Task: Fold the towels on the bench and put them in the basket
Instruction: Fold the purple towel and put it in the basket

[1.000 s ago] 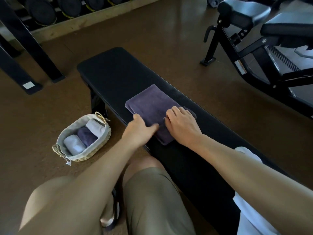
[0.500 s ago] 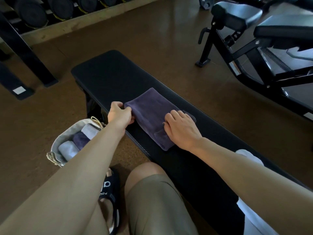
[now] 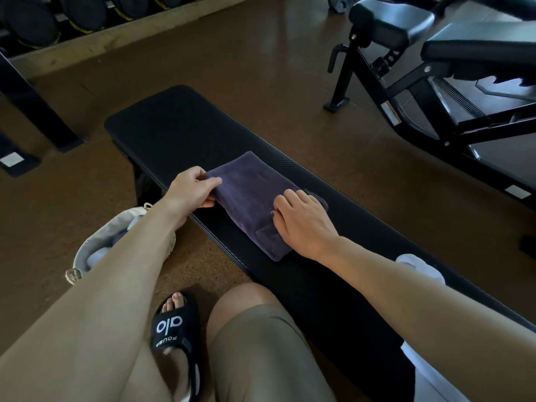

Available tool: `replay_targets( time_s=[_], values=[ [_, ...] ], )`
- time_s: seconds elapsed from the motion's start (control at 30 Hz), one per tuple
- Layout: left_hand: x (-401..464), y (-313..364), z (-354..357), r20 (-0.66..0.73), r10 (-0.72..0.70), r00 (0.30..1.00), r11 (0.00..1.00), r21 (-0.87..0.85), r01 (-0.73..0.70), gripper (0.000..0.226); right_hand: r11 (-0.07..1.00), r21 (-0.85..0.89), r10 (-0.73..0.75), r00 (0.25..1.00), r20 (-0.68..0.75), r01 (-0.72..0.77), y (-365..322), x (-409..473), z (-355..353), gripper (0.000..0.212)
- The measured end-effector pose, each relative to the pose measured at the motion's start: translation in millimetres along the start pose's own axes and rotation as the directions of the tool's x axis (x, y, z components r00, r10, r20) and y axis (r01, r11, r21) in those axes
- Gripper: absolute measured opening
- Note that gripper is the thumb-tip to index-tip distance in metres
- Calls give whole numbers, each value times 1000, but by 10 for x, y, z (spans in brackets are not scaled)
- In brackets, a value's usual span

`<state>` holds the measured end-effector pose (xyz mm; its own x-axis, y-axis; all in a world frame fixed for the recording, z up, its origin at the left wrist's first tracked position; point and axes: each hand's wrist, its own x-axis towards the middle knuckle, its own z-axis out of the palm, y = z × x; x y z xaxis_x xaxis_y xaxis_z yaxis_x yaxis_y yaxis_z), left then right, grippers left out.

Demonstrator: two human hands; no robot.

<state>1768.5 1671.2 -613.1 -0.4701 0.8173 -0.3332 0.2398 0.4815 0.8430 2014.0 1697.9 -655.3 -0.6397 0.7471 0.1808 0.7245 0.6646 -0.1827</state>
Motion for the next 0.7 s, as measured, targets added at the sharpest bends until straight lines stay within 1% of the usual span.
replay_targets(
  time_s=[0.07,0.13,0.27,0.37,0.43,0.53,0.6,0.67,0.7],
  values=[
    [7,-13,-13,6,45,999,997,63,-45,9,1000,1,1,1000,-2,-1,0,3,0,34],
    [12,-18,-23,19,40,999,996,78,-41,12,1000,0,0,1000,-3,0,4,4,2,33],
    [27,-31,-38,30,-51,998,999,-16,51,13,1000,-12,-10,1000,-3,10,11,6,12,28],
    [22,-30,-50,-7,-55,998,996,-68,54,12,1000,-22,-19,1000,-7,19,22,6,26,25],
    [9,-17,-46,-46,-32,998,998,-51,29,10,999,-27,-22,1000,-11,21,28,5,31,25],
    [8,-16,-25,-84,-9,996,1000,-14,7,15,999,-27,-22,1000,-17,21,28,5,32,25],
    [15,-11,-27,-54,-47,997,997,-59,44,19,999,-28,-24,1000,-16,23,28,8,37,25],
    [20,-2,-46,28,-84,996,991,-105,87,26,999,-27,-24,1000,-16,24,27,12,42,25],
    [17,6,-55,54,-86,995,991,-96,91,31,999,-27,-23,1000,-14,22,27,13,46,25]
  ],
)
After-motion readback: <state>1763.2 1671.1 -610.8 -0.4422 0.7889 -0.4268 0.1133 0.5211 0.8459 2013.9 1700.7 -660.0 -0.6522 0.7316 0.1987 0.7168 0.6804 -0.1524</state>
